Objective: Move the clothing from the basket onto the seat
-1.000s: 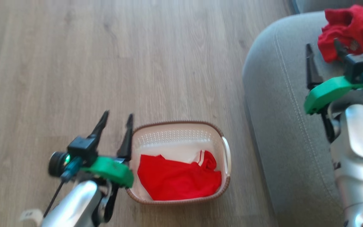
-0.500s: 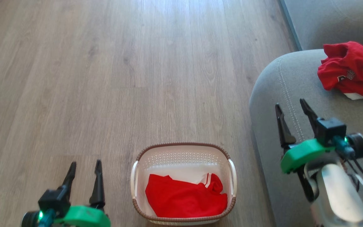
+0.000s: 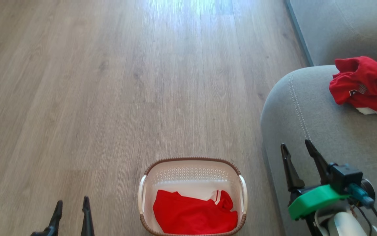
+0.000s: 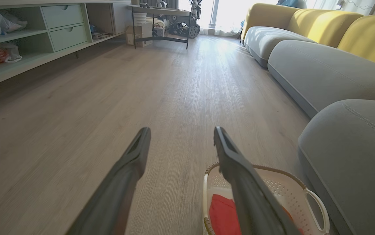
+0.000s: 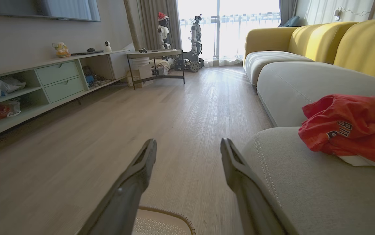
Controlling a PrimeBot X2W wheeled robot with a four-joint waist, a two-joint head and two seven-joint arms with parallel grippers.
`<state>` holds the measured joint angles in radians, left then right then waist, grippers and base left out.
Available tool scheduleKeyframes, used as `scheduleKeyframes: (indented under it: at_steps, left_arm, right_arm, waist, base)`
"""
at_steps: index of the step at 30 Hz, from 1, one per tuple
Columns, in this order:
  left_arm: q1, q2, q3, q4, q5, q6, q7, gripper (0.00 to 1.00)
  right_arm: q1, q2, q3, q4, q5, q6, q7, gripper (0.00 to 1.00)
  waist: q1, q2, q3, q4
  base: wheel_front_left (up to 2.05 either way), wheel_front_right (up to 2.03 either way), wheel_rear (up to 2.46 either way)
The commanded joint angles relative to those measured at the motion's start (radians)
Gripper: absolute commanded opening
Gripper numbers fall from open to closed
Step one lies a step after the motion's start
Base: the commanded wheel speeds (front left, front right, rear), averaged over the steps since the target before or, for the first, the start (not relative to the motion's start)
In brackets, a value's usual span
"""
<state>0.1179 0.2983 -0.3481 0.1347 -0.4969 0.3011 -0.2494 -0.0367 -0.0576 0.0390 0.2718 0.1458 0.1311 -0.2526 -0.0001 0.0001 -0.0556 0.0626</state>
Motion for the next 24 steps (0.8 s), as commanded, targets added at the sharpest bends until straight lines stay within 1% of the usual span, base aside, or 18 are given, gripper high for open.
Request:
scheduleKeyframes:
  at_steps: [1, 10, 24]
  left_arm:
    - [-0.026, 0.007, 0.053, -0.035, 0.013, -0.008, -0.012, 1.00]
    - [-0.005, -0.023, 0.091, -0.012, 0.043, -0.047, -0.012, 1.00]
    - [-0.006, -0.053, 0.122, 0.019, 0.079, -0.094, -0.012, 1.00]
  right_arm:
    - [-0.023, 0.007, 0.029, -0.045, 0.006, 0.000, -0.009, 1.00]
    - [0.005, 0.007, 0.053, -0.042, 0.021, 0.000, -0.009, 1.00]
    - [0.008, 0.007, 0.049, -0.032, 0.024, 0.000, -0.009, 1.00]
  waist:
    - [0.0001, -0.0001, -0.004, -0.001]
    - [0.0001, -0.0001, -0.009, -0.008]
    - [0.0001, -0.0001, -0.009, -0.004]
  base:
    - [0.00, 0.00, 0.00]
    - [0.00, 0.00, 0.00]
    - [0.00, 0.00, 0.00]
